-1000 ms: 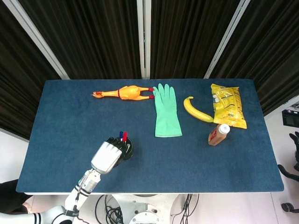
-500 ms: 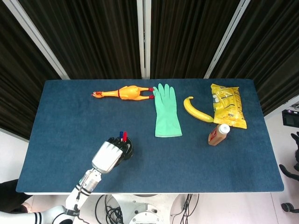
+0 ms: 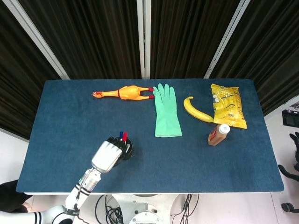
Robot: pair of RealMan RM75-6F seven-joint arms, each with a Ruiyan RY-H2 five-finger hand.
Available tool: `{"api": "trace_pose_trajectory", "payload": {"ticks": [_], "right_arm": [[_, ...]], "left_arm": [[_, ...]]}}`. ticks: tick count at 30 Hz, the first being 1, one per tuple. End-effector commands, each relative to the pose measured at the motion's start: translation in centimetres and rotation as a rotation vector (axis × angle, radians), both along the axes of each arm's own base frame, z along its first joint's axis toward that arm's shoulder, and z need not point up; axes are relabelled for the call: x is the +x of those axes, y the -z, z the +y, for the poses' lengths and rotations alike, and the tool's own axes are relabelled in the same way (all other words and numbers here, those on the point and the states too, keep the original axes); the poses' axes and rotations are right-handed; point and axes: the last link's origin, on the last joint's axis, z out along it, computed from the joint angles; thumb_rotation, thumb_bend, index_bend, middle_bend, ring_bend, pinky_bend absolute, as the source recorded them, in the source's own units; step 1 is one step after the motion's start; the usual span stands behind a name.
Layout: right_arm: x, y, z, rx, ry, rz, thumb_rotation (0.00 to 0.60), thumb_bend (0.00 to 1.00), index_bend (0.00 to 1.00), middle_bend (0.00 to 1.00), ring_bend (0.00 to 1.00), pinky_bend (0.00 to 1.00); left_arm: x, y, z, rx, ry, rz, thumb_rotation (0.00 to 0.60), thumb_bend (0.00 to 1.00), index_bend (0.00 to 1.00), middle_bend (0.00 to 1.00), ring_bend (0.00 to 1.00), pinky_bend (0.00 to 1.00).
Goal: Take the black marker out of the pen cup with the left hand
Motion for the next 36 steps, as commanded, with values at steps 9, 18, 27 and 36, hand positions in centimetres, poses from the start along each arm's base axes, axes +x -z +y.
{"api": "trace_pose_trajectory", "payload": {"ticks": [9, 18, 27, 36], "right_arm": [[-0.1, -0.1, 0.0, 0.002, 0.001, -0.001, 0.600, 0.18, 0.00, 0.00, 0.00, 0.00], [-0.1, 0.0, -0.1, 0.003, 0.001, -0.001, 0.600, 0.18, 0.00, 0.00, 0.00, 0.00], [0.1, -0.1, 0.1, 0.001, -0.001, 0.004, 0.600, 0.18, 0.00, 0.00, 0.00, 0.00], [0.3, -0.2, 0.2, -0.007, -0.004, 0.002, 0.600, 0.18, 0.00, 0.00, 0.00, 0.00]], "left_arm": [[0.3, -0.1, 0.1, -0.007, -0.007, -0.041, 0.600, 0.33, 0.59, 0.45, 0.37, 0.46], [0.6, -1.1, 0.0, -0.029, -0.018, -0.123, 0.600, 0.37, 0.62, 0.47, 0.39, 0.47], [1.5, -4.3, -0.3, -0.034, -0.019, -0.242, 0.600, 0.38, 0.63, 0.49, 0.39, 0.48], [1.9, -10.4, -0.2, 0.087, -0.019, -0.299, 0.600, 0.38, 0.64, 0.49, 0.40, 0.48]]}}
